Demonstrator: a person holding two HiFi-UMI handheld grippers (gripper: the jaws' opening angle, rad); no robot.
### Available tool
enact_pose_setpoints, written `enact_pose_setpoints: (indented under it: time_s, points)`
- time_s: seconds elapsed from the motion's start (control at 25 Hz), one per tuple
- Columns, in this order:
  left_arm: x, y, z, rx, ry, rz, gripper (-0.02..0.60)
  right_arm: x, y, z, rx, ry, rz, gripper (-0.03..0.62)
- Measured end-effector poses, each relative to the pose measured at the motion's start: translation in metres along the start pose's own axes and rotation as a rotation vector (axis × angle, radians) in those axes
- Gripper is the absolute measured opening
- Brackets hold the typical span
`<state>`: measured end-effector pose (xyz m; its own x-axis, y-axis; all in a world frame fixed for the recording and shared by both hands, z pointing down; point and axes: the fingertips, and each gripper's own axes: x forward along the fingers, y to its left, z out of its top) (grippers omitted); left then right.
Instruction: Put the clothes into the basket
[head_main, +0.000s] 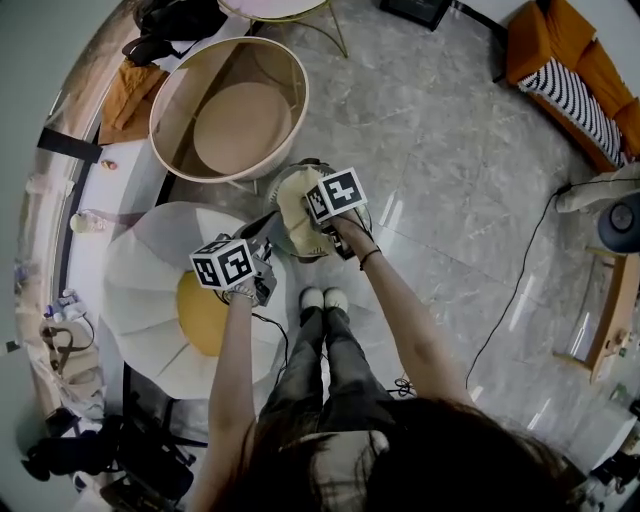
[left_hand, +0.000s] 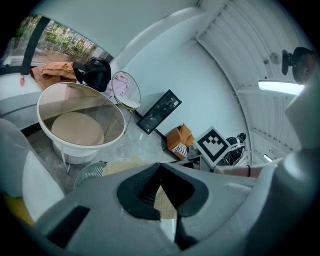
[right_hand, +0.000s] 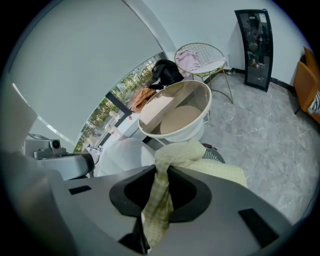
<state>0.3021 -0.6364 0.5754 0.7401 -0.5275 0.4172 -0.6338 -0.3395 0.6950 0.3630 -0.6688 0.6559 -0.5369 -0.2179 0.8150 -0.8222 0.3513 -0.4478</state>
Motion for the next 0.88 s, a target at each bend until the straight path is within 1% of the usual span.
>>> enact_pose_setpoints:
  time_s: [0.12, 0.32, 0.4, 0.52, 0.72, 0.88]
  points:
    - [0.01, 0.007, -0.002, 0.002, 0.015, -0.004, 0.011, 0.011, -0.006, -0.001, 0.01, 0.004, 0.013, 0.06]
    - [0.025, 0.018, -0.006, 0.002, 0.036, -0.011, 0.011, 0.027, -0.018, -0.005, 0.008, 0.008, 0.0, 0.064]
    - [0.027, 0.023, -0.01, -0.008, 0.041, -0.012, 0.011, 0.035, -0.023, -0.009, 0.02, 0.013, -0.008, 0.08]
    - [0.029, 0.033, -0.017, -0.027, 0.049, -0.009, 0.011, 0.047, -0.025, -0.01, 0.052, -0.007, 0.003, 0.114]
    - [0.033, 0.046, -0.025, -0.046, 0.057, -0.004, 0.011, 0.058, -0.027, -0.004, 0.03, -0.026, -0.004, 0.121]
    - [0.033, 0.052, -0.03, -0.054, 0.065, -0.004, 0.011, 0.062, -0.029, -0.013, 0.077, -0.029, 0.002, 0.124]
